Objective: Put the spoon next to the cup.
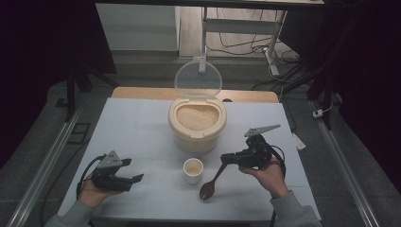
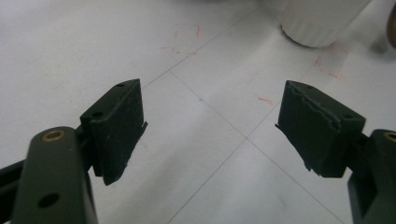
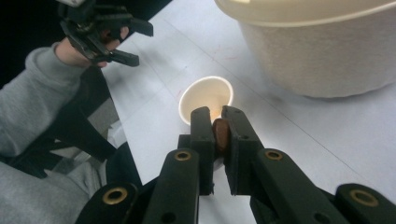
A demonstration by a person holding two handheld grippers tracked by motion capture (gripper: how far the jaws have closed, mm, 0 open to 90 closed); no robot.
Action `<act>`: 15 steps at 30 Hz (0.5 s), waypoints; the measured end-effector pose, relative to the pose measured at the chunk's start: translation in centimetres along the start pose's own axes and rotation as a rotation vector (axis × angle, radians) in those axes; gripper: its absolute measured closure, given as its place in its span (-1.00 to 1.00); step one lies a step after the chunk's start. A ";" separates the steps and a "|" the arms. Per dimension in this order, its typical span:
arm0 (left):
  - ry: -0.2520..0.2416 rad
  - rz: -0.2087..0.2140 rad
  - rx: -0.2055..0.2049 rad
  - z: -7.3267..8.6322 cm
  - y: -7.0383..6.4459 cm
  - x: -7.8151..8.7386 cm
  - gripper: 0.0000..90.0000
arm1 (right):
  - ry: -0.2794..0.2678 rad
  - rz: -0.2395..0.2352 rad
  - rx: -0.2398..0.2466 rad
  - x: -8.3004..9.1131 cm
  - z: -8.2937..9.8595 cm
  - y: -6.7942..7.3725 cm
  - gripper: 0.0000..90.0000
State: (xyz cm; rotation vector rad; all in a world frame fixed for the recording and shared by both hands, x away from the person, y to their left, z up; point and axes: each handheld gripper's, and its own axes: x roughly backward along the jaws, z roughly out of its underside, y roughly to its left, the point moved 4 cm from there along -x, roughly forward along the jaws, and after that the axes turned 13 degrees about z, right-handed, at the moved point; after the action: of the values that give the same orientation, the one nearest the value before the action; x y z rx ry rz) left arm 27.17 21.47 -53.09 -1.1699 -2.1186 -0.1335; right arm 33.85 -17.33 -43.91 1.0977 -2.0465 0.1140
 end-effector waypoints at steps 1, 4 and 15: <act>0.001 0.001 0.000 0.0 0.0 0.0 -0.50 | 0.011 -0.001 0.005 -0.3 -0.1 0.0 0.83; 0.003 0.002 0.000 0.0 0.0 -0.1 -0.50 | 0.039 0.006 0.011 -1.4 -0.2 -0.2 0.82; 0.004 0.004 -0.001 0.1 0.0 -0.1 -0.50 | 0.003 0.136 0.012 -3.7 0.2 -2.4 0.58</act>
State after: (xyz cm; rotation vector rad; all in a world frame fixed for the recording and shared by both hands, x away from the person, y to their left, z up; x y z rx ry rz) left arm 27.14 21.42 -53.19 -1.1731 -2.1129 -0.1357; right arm 36.65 -16.44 -47.25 0.9636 -2.1194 0.1965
